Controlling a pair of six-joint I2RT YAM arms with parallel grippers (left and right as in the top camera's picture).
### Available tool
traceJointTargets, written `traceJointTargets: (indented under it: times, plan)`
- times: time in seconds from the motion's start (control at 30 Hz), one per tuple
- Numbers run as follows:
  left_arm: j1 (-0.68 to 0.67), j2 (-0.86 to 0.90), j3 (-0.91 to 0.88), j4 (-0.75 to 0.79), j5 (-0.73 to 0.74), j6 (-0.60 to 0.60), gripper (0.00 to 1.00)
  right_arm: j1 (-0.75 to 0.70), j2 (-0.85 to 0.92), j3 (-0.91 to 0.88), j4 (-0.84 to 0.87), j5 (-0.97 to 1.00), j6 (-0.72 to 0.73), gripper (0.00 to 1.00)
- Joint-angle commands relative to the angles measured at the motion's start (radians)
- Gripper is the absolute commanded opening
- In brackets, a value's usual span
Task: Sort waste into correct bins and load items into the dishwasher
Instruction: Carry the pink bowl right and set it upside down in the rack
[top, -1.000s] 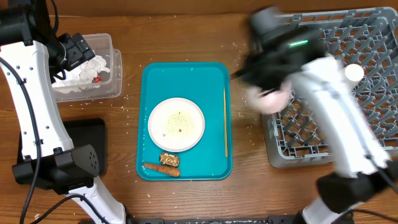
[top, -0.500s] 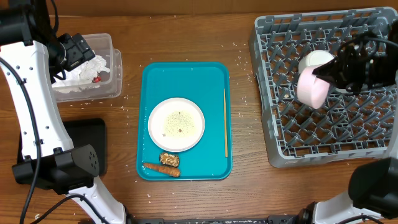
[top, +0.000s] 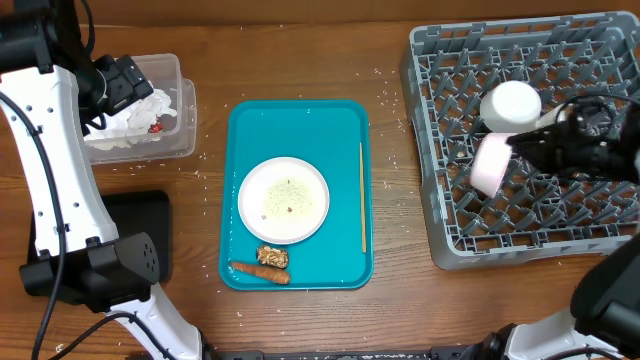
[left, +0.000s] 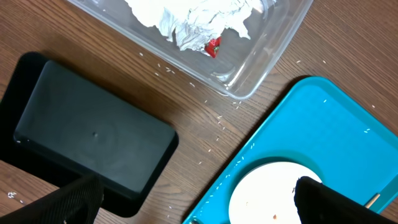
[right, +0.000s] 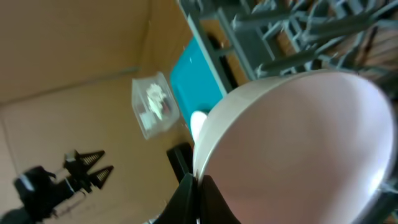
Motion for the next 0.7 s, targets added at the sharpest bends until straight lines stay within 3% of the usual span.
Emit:
traceJointTargets:
  times: [0.0,0.4,0.57,0.67]
  plan:
    - [0.004,-0.006,0.002,-0.003,0.001,0.019,1.00,-0.062,-0.018,-0.009,0.009,0.005,-0.023,0.04]
    - [0.004,-0.006,0.002,-0.003,0.002,0.019,1.00,-0.113,-0.018,0.004,0.005,0.213,0.031,0.05]
    - [0.004,-0.006,0.002,-0.003,0.002,0.019,1.00,-0.150,-0.018,0.117,-0.060,0.382,0.085,0.06]
    - [0.004,-0.006,0.002,-0.002,0.002,0.019,1.00,-0.172,-0.018,0.230,-0.127,0.537,0.122,0.12]
